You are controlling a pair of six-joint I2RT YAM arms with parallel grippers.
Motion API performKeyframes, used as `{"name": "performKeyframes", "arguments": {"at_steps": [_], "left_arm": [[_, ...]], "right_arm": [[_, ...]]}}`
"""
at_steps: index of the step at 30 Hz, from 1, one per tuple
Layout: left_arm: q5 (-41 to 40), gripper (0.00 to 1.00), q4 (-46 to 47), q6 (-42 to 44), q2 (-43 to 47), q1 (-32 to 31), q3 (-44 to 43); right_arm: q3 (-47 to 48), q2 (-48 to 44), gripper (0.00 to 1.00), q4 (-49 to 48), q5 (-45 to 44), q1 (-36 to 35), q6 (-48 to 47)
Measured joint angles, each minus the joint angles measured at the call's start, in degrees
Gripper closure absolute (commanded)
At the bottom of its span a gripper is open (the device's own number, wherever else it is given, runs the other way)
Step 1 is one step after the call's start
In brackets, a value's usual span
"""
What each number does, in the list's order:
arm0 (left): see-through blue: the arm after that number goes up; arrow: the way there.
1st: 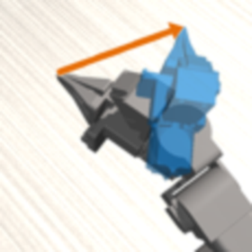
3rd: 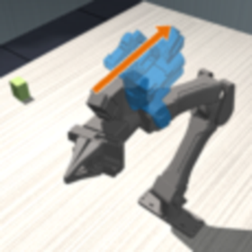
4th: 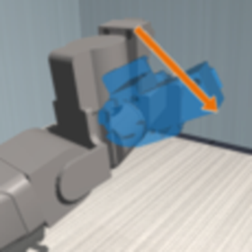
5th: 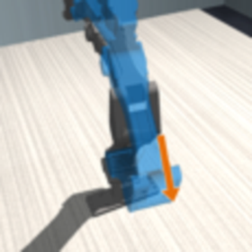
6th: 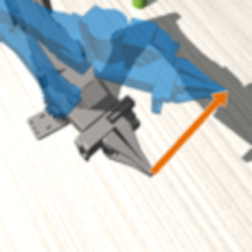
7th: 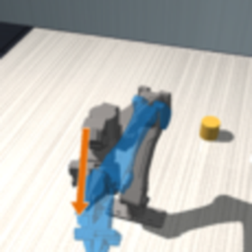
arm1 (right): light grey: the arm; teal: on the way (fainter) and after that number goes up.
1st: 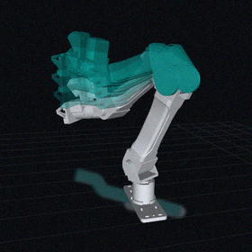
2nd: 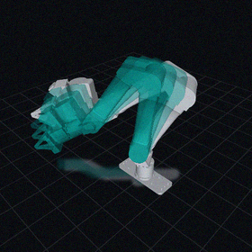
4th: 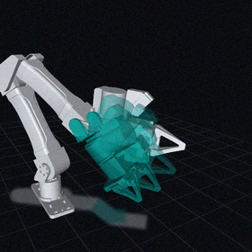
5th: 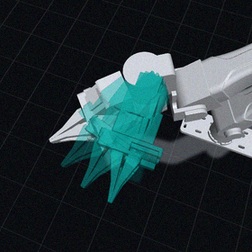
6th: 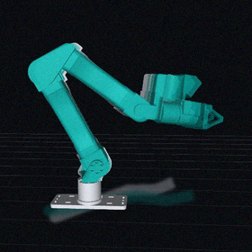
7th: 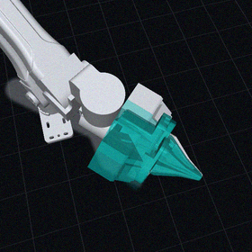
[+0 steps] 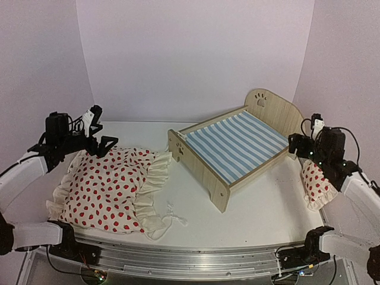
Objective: Set up the pet bed
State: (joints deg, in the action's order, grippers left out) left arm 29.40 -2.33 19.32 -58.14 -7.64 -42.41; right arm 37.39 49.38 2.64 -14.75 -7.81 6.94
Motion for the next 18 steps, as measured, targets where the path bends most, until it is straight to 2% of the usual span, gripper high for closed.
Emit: {"name": "performKeyframes", "arguments": {"at_steps": [3,6,10,14,16,18], "left_arm": [[-7.4,0.00,-14.3,-2.4,-7.6,0.0,-10.5],[-14.0,0.00,-26.0,-4.2,-15.5,0.2,-15.7],[-19.4,0.00,-36.7,-2.9,-20.8,0.3,-15.0],[-25.0,0.03,-38.0,2.2,-23.2,0.3,-9.5],[-27.9,0.15,-36.7,5.4,-23.4,0.3,-5.1],[-29.5,0.41,-36.2,8.1,-23.4,0.3,-2.6]], "right_arm": [[9.0,4.6,0.11,6.4,5.7,0.0,2.2],[16.0,9.0,0.11,11.0,10.8,-0.7,4.7],[23.7,14.2,0.12,17.2,16.3,-4.5,6.6],[30.5,19.6,0.13,23.8,16.6,-15.2,6.8],[35.1,23.3,0.13,27.6,14.8,-20.9,7.1],[39.9,27.8,0.13,30.7,12.6,-26.9,7.2]]}}
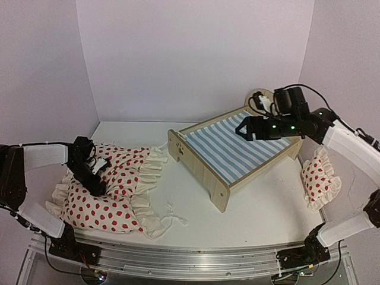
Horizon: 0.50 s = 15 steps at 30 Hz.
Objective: Set up the pet bed
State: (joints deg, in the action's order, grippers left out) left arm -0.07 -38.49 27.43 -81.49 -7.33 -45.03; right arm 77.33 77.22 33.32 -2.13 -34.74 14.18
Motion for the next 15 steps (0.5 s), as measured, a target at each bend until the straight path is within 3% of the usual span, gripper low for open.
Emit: {"name": "performKeyframes", "arguments": {"at_steps": [2,4,9,15], "left_arm": [[-0.7,0.73,0.9,1.6,0.0,0.0,0.9],[-1.1,0.99,2.3,2.6,0.0,0.0,0.9],[-1.0,1.00,3.9,4.3,0.4,0.0,-1.0],[-1.1,1.00,4.4,8.8,5.4,0.0,-13.9]], "right_arm": [[3.9,4.3,0.13,2.2,-2.4,-5.5,0.0],[6.5,8.5,0.14,3.9,-4.5,-9.9,-0.1],[11.5,18.4,0.17,8.9,-9.7,-14.7,1.2],[16.1,22.1,0.27,12.6,-19.3,-13.5,3.5]]}}
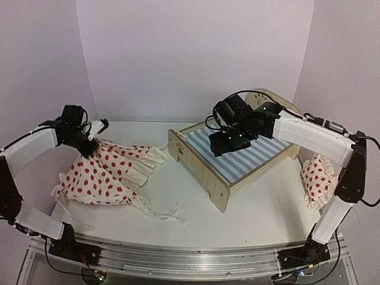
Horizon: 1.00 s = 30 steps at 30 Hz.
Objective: Set up the pet bed
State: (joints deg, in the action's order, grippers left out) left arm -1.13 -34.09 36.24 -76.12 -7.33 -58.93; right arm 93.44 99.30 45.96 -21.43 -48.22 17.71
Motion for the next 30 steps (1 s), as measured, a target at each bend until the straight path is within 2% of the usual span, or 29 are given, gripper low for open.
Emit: {"name": "performKeyframes", "arguments": {"at_steps": [3,6,12,15,25,30], "left_arm": [[0.0,1.00,1.9,3.2,1.8,0.0,-8.9],[0.2,1.00,3.6,5.6,2.3,0.0,-17.1],[2.8,1.00,4.8,7.5,1.0,0.0,-32.3],[4.0,1.00,5.5,7.6,-0.3,0.0,-39.5],[7.3,1.00,7.2,6.7,-7.1,-0.1,-57.3],[8.1,1.00,8.2,6.0,-9.6,-0.3,-61.3]], "right_arm": [[0.8,0.2,0.32,0.1,-2.1,1.5,1.6],[0.8,1.8,0.33,0.3,-2.2,3.9,3.0],[2.6,11.5,0.35,0.9,2.9,6.8,3.2],[4.7,15.7,0.33,1.3,6.7,6.1,3.3],[18.0,22.7,0.33,0.7,9.5,1.7,5.2],[24.8,28.5,0.36,-3.0,10.8,-1.7,9.4]]}}
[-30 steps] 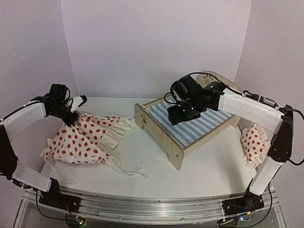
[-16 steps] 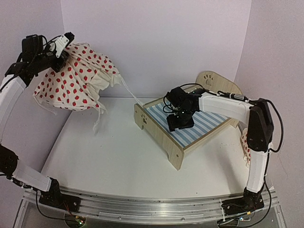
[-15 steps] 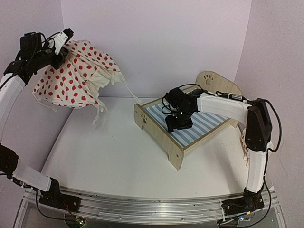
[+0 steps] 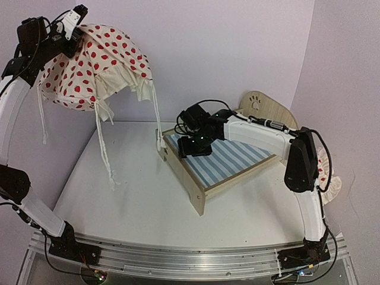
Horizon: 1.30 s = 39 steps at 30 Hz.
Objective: Set up the pet bed
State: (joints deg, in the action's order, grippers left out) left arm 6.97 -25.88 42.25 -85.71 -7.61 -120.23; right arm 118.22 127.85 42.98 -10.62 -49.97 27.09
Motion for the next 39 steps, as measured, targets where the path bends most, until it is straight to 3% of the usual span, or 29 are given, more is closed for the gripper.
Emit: {"name": "performKeyframes", "arguments": {"at_steps": [9,14,17,21,25,31,34,37,39], "left_arm": [[1.1,1.00,0.6,-0.7,-1.8,-0.6,-0.1],[2.2,1.00,0.9,-2.2,-2.8,-0.9,-0.1],[3.0,1.00,0.9,-2.8,-3.0,-1.1,-0.1],[4.5,1.00,0.8,-3.3,-3.0,-1.4,-0.1],[6.7,1.00,-0.3,-3.5,-3.0,-2.3,-0.1],[10.2,1.00,-4.1,-4.0,-3.0,-6.7,0.0],[11.4,1.00,-5.2,-4.7,-3.0,-10.1,0.8],[12.9,1.00,-5.8,-5.3,-3.6,-12.6,1.0],[14.0,1.00,-6.0,-6.1,-4.2,-13.4,1.0]], "right_arm": [[10.5,11.8,0.41,-13.6,1.5,-6.7,13.3],[14.9,17.6,0.30,-21.7,1.9,-9.6,15.5],[12.8,17.0,0.22,-24.7,3.2,-10.6,13.1],[-3.7,5.5,0.13,-26.6,4.7,-10.8,6.2],[-19.2,-12.1,0.08,-25.3,7.2,-9.3,-1.3],[-27.0,-36.6,0.06,-26.1,6.5,-2.5,-7.6],[-25.8,-39.9,0.06,-27.0,4.8,0.0,-9.6],[-22.4,-36.5,0.07,-27.5,5.3,0.4,-11.4],[-20.4,-32.2,0.16,-27.5,6.3,0.4,-12.2]]}}
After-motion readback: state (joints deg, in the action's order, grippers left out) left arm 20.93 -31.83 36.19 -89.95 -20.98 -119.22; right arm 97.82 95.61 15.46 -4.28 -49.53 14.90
